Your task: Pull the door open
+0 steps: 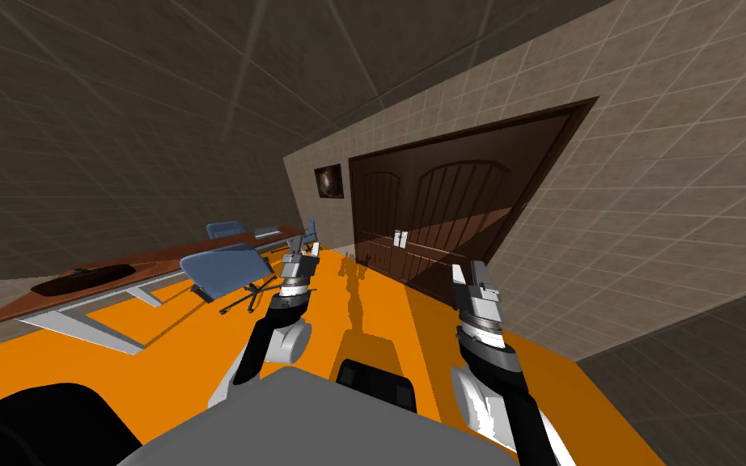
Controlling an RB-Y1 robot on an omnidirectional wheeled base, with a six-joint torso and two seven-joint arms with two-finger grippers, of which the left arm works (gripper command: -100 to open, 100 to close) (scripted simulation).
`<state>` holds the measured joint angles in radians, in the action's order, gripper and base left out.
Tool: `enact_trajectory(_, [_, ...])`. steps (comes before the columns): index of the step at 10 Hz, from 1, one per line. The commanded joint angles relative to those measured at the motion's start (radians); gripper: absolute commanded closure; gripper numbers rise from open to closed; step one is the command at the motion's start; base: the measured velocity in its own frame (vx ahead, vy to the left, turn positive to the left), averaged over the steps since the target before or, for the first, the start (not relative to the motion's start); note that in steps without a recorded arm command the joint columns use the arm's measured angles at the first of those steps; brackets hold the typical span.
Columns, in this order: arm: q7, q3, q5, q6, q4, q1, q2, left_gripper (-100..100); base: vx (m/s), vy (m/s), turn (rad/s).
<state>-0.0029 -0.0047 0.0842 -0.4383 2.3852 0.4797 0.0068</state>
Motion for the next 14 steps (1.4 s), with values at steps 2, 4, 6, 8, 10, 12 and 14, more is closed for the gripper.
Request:
enact_trajectory(2, [0.004,-0.002,-0.001,0.003,-0.047,-0.024,0.012,-100,0.087,-0.016,-0.043])
enact_trajectory(4, [0.007,-0.004,-0.001,0.005,-0.083,-0.042,0.021,-100,0.123,-0.015,-0.025])
enact_trajectory(6, [0.011,-0.006,-0.002,0.007,-0.131,-0.066,0.030,-100,0.105,-0.012,-0.042])
enact_trajectory(8, [0.014,-0.007,-0.003,0.010,-0.168,-0.085,0.037,-100,0.097,-0.025,-0.027])
enact_trajectory(10, [0.018,-0.009,-0.003,0.012,-0.208,-0.105,0.044,-100,0.089,-0.015,-0.036])
enact_trajectory(12, [0.022,-0.011,-0.004,0.014,-0.250,-0.126,0.051,-100,0.105,-0.006,-0.034])
enact_trajectory(14, [0.026,-0.013,-0.005,0.017,-0.296,-0.150,0.058,-100,0.093,-0.012,-0.041])
